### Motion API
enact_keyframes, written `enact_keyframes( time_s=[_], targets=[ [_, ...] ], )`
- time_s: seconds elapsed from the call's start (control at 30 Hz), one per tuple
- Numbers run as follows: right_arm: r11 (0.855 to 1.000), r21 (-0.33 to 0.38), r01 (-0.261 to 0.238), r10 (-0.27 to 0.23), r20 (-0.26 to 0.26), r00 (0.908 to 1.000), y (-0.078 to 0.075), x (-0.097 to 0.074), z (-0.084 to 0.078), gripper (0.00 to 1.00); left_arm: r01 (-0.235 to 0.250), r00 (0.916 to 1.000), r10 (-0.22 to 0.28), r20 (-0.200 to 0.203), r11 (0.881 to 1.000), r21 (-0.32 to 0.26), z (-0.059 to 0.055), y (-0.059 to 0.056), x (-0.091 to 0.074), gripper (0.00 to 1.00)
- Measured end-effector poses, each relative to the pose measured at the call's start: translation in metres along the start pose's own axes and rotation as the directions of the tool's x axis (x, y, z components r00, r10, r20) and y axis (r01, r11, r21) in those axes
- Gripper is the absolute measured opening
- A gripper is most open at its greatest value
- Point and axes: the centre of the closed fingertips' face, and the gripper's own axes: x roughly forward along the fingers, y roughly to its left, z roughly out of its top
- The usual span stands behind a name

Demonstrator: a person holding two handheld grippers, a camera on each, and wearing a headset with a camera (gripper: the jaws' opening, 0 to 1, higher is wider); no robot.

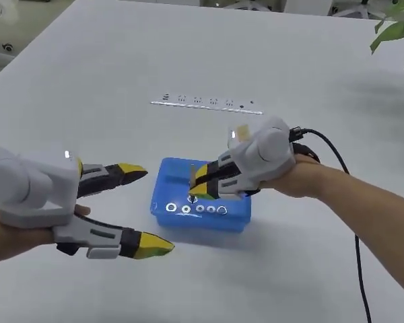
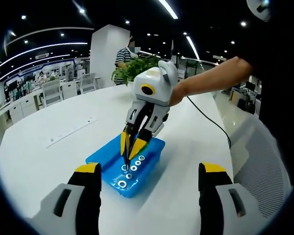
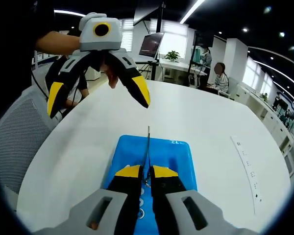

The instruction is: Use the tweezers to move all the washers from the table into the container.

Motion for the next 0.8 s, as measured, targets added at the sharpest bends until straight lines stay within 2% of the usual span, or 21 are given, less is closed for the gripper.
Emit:
enact_keyframes(
  time_s=[0.2,0.47,0.6,0.8],
  targets=[
    [1.0,-0.005,-0.003,0.003,0.001,1.0,0.0,0.001,-0.002,0.08,0.026,0.9995,-0.026,-0.019,0.999,0.026,0.003,0.007,0.012,0.71],
    [1.0,-0.009,-0.014,0.014,0.006,0.9999,0.001,0.003,-0.004,0.08,0.024,0.9992,-0.022,-0.033,0.997,0.072,0.009,0.022,0.029,0.48],
    [1.0,-0.011,-0.011,0.011,0.009,0.9999,0.0,0.004,-0.004,0.08,0.022,0.9979,-0.016,-0.063,0.995,0.1,0.007,0.029,0.036,0.34],
    [1.0,-0.019,-0.013,0.013,0.01,0.9999,0.001,0.004,-0.003,0.08,0.032,0.9969,-0.022,-0.075,0.992,0.124,0.009,0.035,0.044,0.26]
  ],
)
